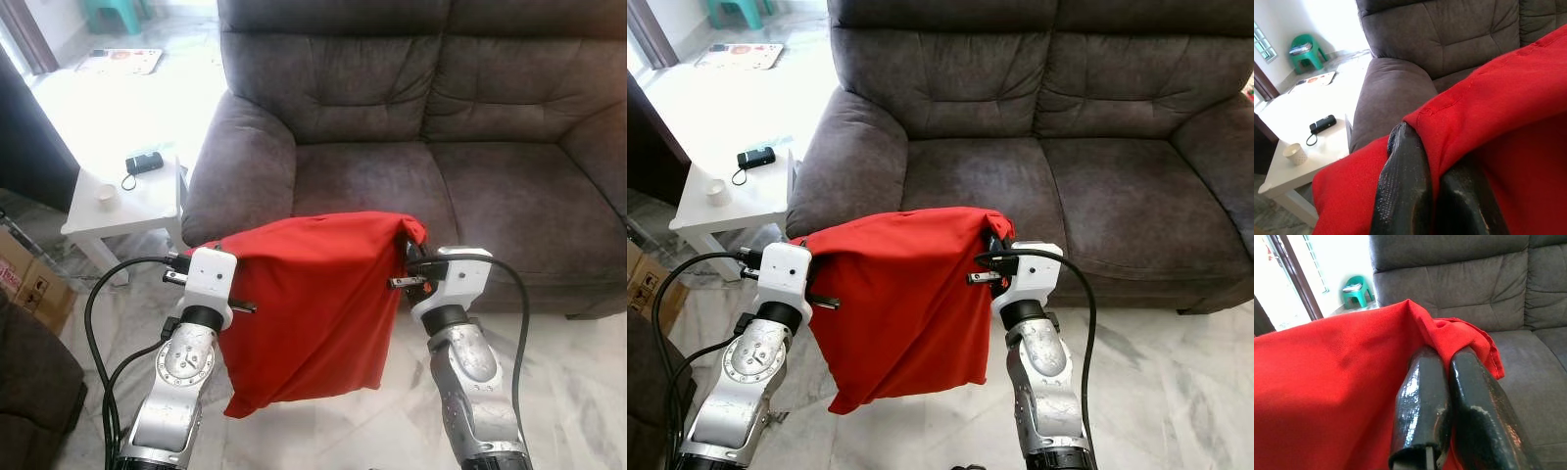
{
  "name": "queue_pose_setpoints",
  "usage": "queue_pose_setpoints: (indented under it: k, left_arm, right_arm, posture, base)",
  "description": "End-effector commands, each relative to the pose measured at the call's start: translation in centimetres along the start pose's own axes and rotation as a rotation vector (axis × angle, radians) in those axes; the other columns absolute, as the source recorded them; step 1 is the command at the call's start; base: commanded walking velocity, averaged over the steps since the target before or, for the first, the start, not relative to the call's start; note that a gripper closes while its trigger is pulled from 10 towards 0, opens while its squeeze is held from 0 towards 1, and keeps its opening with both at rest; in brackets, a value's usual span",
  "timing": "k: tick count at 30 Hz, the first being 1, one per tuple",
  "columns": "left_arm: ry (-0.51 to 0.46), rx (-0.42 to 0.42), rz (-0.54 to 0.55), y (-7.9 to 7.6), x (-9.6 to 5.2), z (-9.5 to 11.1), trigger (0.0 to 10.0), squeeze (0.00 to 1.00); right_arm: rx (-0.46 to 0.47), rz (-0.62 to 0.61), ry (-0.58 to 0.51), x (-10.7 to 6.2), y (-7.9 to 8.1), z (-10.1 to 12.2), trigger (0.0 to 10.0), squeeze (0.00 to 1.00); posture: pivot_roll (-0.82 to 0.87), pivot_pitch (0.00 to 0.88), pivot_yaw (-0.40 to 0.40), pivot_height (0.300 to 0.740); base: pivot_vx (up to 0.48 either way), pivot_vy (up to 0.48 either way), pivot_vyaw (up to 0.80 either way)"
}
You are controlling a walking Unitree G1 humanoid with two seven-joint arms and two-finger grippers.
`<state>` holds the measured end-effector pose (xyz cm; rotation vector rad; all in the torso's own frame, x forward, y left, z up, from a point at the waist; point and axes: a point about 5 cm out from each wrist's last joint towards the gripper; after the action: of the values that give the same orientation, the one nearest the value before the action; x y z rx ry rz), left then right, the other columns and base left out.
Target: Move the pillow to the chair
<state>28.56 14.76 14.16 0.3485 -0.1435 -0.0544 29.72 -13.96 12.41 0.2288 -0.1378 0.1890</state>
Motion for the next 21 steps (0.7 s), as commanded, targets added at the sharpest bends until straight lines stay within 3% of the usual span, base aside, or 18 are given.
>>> queue_pose_setpoints:
  k: [1,5,17,21]
  left_arm:
    - [-0.089,-0.004,0.036,0.9,0.1,1.7,10.0,0.00]
    - [-0.080,0.000,0.047,1.1,0.2,1.6,10.0,0.00]
    - [-0.077,0.002,0.055,1.3,0.3,1.5,10.0,0.00]
    - [-0.075,0.005,0.062,1.5,0.3,1.4,10.0,0.00]
  right_arm:
    - [-0.003,-0.002,-0.060,0.4,0.1,1.4,10.0,0.00]
    - [-0.007,0.008,-0.066,0.6,0.3,1.6,10.0,0.00]
    - [0.005,0.022,-0.053,1.2,0.6,1.7,10.0,0.00]
    - [0.016,0.028,-0.062,1.4,0.6,1.9,10.0,0.00]
  posture:
    - [0.09,0.095,0.025,0.740]
    - [0.09,0.109,0.024,0.740]
    - [0.08,0.125,0.019,0.740]
    - [0.08,0.128,0.016,0.740]
  base:
    - [0.000,0.000,0.00]
    - [0.000,0.000,0.00]
    - [0.000,-0.311,0.00]
    - [0.000,-0.310,-0.80]
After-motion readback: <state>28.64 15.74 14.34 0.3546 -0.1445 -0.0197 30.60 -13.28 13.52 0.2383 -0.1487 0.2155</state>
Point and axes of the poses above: a point about 5 cm out from each wrist's last joint towards the gripper, its own x axis pointing out of the wrist towards the gripper, its own z axis along the axis of the wrist's last joint, y = z × x, and after that the axes turned 6 degrees about x, right-handed
